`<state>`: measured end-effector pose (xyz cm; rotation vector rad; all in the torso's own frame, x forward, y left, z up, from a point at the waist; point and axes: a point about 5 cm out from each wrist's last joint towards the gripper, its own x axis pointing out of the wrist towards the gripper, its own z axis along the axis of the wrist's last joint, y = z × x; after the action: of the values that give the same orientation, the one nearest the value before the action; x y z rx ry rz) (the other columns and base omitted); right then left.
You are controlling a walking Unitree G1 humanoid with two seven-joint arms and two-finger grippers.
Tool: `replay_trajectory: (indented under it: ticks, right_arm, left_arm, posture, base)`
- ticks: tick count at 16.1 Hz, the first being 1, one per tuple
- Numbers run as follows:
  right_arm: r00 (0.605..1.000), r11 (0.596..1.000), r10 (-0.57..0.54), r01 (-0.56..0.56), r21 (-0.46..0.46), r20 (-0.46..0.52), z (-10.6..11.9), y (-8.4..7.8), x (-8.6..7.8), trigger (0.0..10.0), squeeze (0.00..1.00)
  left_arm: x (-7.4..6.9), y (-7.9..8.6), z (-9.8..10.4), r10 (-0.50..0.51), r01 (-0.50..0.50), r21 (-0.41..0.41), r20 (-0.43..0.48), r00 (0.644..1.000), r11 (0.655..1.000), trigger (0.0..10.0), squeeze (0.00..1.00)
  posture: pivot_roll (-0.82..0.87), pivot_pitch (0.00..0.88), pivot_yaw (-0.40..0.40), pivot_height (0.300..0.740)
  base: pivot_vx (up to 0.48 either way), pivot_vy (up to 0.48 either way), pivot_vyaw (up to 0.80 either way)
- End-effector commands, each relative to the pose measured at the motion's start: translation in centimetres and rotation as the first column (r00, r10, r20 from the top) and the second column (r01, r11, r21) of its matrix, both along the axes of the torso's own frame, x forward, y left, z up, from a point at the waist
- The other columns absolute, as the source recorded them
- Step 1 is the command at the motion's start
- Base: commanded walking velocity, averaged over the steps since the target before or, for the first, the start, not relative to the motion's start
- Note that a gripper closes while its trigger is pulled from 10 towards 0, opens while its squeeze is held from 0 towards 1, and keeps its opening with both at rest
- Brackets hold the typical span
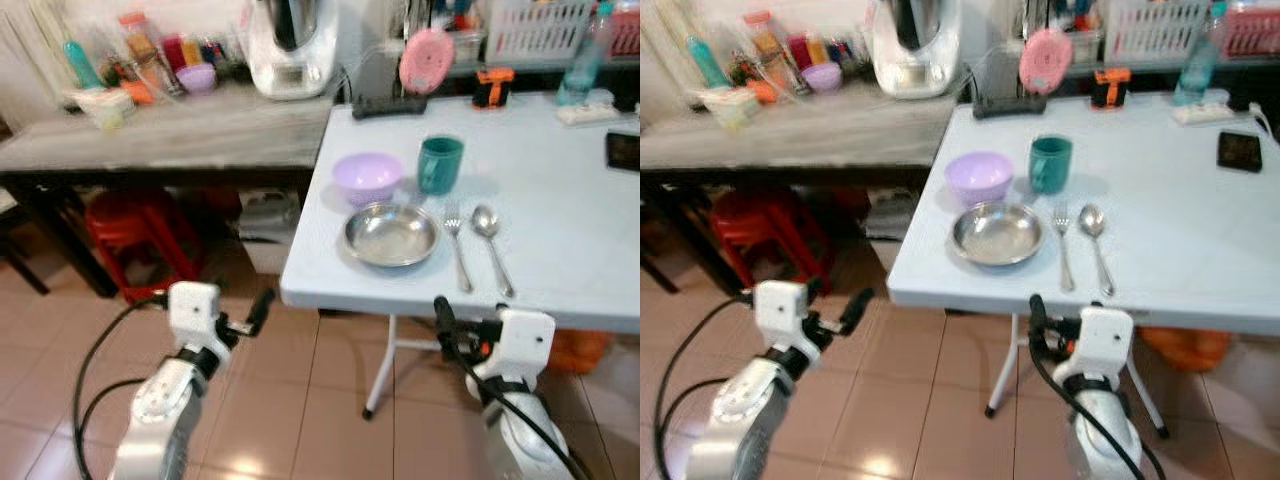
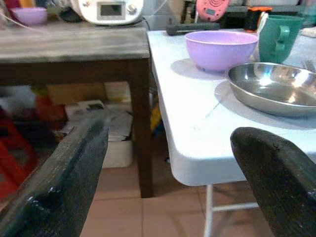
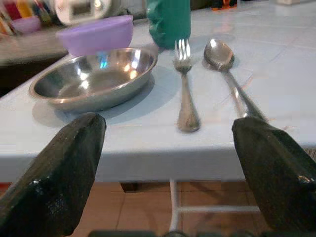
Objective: Setting the table
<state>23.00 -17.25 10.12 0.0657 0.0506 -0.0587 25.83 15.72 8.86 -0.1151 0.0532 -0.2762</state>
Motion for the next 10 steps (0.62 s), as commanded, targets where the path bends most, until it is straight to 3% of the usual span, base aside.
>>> replay_trajectory:
  ticks: [1,4,10]
  right_arm:
    - [1.000,1.000,-0.009,0.009,-0.002,-0.015,-0.2,-0.2,-0.2,10.0,0.00]
    - [1.000,1.000,-0.010,0.010,0.002,-0.013,-0.2,-0.1,-0.2,10.0,0.00]
    - [0.999,0.999,-0.022,0.023,-0.041,0.034,0.8,-0.3,-0.1,10.0,0.00]
  left_arm:
    - [0.1,-0.1,0.3,-0.019,0.019,0.007,0.012,1.000,1.000,10.0,0.00]
    - [0.1,-0.4,0.5,-0.042,0.043,-0.005,0.021,0.999,0.999,10.0,0.00]
    - [0.1,-0.5,1.0,-0.054,0.055,-0.025,0.051,0.997,0.998,10.0,0.00]
  posture:
    - [-0.04,0.000,0.138,0.740]
    - [-0.04,0.000,0.138,0.740]
    - [-0.05,0.000,0.142,0.740]
  base:
    - [0.000,0.000,-0.80]
    - [0.000,0.000,-0.77]
    - [0.000,0.000,0.00]
